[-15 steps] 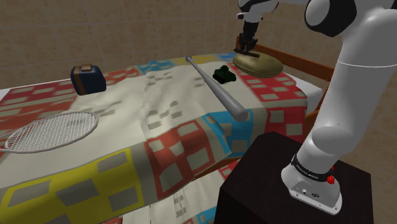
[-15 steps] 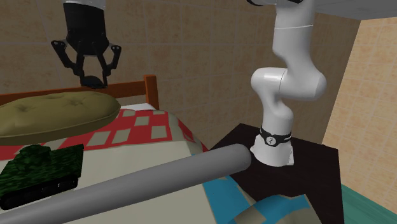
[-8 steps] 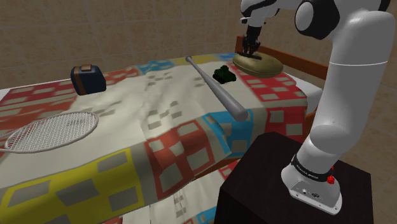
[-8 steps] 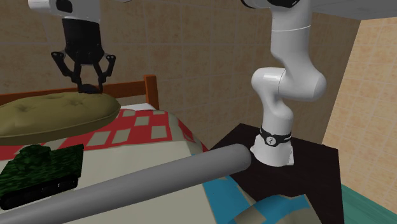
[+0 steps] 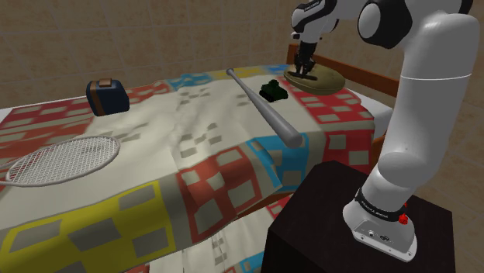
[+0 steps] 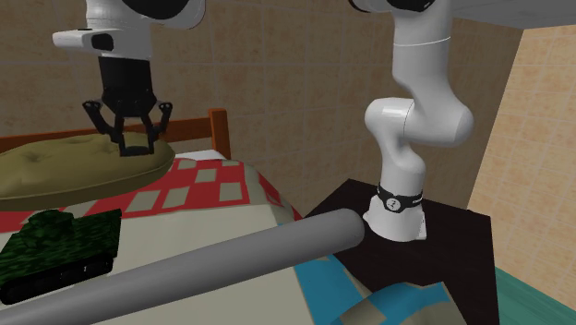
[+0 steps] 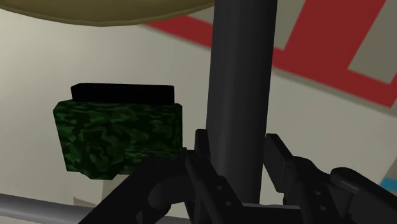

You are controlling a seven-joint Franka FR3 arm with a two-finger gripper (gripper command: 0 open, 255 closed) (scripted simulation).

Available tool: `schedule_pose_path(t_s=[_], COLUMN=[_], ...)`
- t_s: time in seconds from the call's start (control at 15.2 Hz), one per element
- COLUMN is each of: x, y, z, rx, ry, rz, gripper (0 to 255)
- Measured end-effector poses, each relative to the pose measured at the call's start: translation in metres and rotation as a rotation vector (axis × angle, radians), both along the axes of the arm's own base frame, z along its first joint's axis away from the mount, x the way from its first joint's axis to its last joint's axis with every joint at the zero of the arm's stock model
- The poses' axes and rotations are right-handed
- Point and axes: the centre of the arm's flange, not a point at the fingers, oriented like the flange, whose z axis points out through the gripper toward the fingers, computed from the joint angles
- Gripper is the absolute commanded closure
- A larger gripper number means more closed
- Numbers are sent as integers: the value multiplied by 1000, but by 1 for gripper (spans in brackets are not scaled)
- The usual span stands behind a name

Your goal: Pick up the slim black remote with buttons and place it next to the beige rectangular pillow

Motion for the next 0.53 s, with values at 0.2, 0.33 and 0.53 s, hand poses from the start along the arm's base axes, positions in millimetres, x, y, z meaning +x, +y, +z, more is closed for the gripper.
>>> schedule_pose_path(t_s=[0.2, 0.33, 0.53], x=[0, 0, 1], y=[0, 1, 1], z=[-16, -27, -42], rx=[0, 0, 0], ry=[0, -1, -2], rz=[0, 1, 2], gripper=[255, 255, 255])
